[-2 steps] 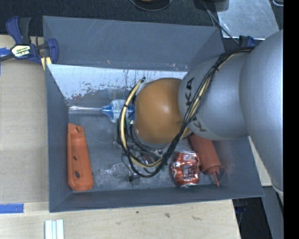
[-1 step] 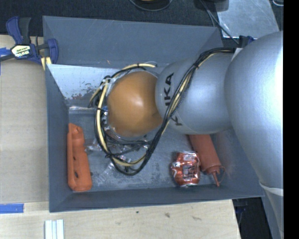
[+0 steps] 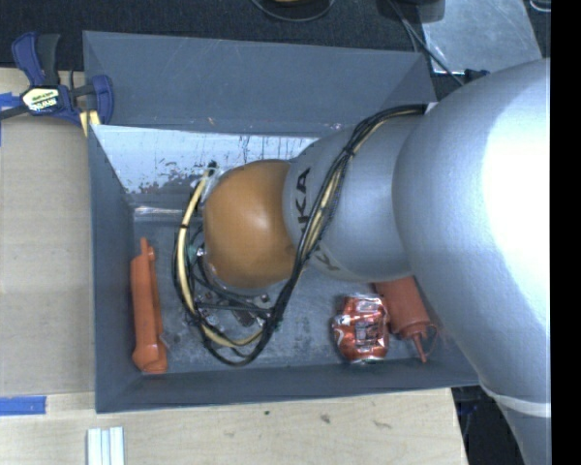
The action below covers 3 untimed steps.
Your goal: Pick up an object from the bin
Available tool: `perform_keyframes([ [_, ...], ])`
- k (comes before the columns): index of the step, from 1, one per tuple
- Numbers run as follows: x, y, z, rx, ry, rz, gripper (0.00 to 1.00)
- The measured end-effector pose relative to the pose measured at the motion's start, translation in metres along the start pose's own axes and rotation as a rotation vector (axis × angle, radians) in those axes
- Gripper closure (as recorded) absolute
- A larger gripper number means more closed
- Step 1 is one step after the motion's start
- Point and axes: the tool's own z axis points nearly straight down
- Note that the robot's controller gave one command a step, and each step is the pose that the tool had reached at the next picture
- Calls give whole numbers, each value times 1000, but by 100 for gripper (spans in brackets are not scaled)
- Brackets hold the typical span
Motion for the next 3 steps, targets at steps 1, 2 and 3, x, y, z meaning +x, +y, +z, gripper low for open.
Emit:
perform_keyframes([
  [1, 1, 1, 0, 0, 1, 0, 100],
  [2, 2, 1, -2, -1, 3, -1, 100],
  [3, 5, 2, -20, -3, 15, -1, 100],
])
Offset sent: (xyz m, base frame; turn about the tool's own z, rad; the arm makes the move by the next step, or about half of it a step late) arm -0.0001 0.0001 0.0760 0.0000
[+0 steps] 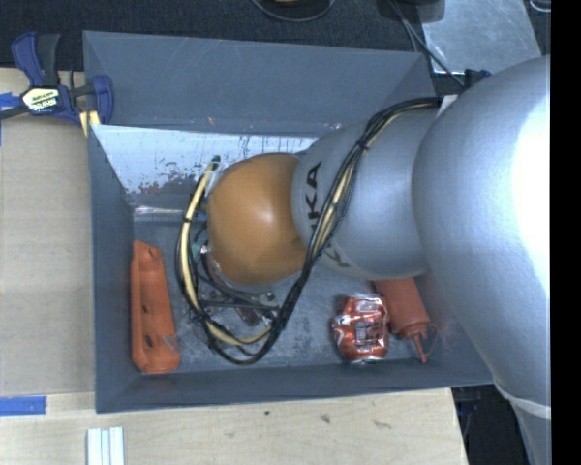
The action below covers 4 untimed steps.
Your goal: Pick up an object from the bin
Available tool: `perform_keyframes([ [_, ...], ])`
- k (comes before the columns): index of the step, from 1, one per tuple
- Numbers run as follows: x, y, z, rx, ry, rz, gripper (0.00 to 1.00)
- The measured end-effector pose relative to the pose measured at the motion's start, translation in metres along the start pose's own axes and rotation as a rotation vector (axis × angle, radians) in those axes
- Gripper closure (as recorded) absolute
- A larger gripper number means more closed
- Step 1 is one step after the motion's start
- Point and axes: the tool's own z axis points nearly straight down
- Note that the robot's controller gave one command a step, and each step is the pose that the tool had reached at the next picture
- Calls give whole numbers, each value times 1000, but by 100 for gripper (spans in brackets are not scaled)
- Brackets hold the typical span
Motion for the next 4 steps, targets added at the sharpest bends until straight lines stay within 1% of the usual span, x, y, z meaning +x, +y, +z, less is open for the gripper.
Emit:
perform_keyframes([
  [2, -2, 0, -42, 1, -10, 0, 100],
  [4, -2, 0, -61, 2, -13, 0, 100],
])
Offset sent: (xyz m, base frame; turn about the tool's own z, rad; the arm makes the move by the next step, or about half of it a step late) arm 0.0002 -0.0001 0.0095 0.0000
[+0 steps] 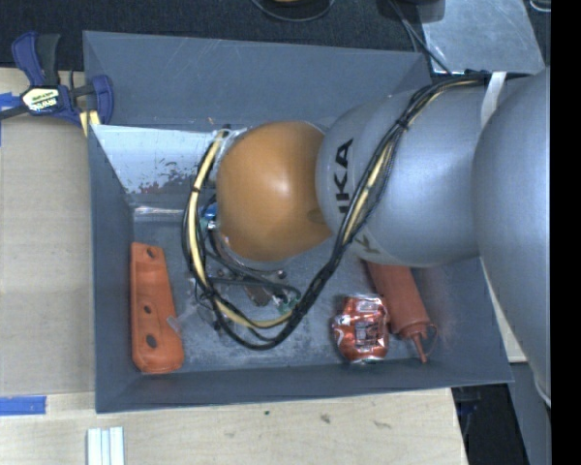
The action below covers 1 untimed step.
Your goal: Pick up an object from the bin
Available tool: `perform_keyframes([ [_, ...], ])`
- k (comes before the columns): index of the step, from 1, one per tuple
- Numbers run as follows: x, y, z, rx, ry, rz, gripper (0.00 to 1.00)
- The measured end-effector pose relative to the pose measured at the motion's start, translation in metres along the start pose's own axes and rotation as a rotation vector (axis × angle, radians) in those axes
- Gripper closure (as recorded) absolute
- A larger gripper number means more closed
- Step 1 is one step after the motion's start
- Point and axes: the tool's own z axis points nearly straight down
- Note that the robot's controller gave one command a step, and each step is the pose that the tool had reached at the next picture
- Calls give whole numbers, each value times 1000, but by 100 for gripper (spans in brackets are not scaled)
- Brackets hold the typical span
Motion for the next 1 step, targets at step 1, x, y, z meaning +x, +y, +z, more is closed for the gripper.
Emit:
perform_keyframes([
  [1, 0, 0, -4, 0, -1, 0, 100],
])
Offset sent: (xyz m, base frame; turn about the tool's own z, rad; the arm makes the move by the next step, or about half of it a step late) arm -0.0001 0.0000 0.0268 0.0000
